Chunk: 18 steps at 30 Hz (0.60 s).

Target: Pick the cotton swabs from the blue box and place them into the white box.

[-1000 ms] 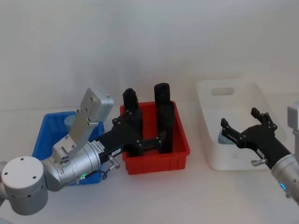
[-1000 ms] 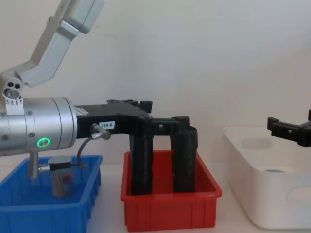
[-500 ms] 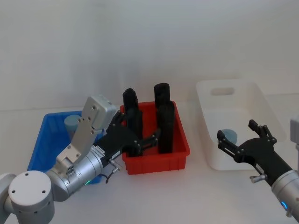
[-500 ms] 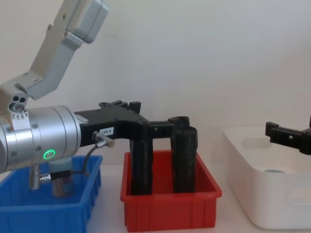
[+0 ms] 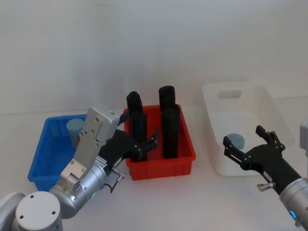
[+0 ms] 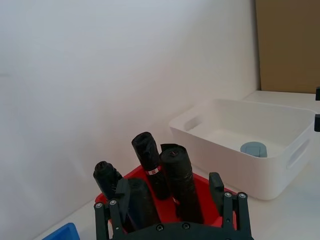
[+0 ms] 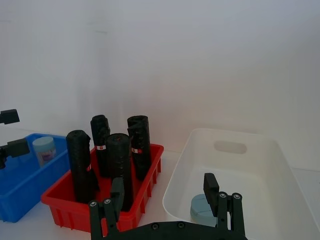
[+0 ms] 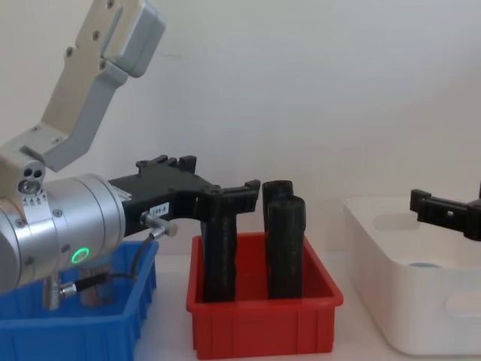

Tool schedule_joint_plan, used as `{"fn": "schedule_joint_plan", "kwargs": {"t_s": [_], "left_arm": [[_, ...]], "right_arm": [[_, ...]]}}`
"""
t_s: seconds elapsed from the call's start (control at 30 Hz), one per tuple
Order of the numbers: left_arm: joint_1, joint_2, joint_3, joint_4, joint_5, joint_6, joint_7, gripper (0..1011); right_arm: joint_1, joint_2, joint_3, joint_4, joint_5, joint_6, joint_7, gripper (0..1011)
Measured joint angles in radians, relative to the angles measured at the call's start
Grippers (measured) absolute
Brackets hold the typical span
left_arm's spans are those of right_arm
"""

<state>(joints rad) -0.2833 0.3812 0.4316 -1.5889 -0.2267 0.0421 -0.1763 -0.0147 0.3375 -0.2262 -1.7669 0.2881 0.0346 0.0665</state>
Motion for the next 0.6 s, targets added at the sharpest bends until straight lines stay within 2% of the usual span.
{"fn": "schedule_joint_plan", "kwargs": {"t_s": [0.27,0.6], "left_arm": [[0.03,0.001,0.015,-0.025,0.017,-0.019,0.106,1004],[0.046,0.001,0.023,-0.038,0.027,-0.029,0.164,1004]], "right_arm": [[0.0,0.0,0.0,0.0,0.0,0.0,0.0,1001],[0.0,0.0,0.0,0.0,-0.001,-0.001,0.0,1001]]}}
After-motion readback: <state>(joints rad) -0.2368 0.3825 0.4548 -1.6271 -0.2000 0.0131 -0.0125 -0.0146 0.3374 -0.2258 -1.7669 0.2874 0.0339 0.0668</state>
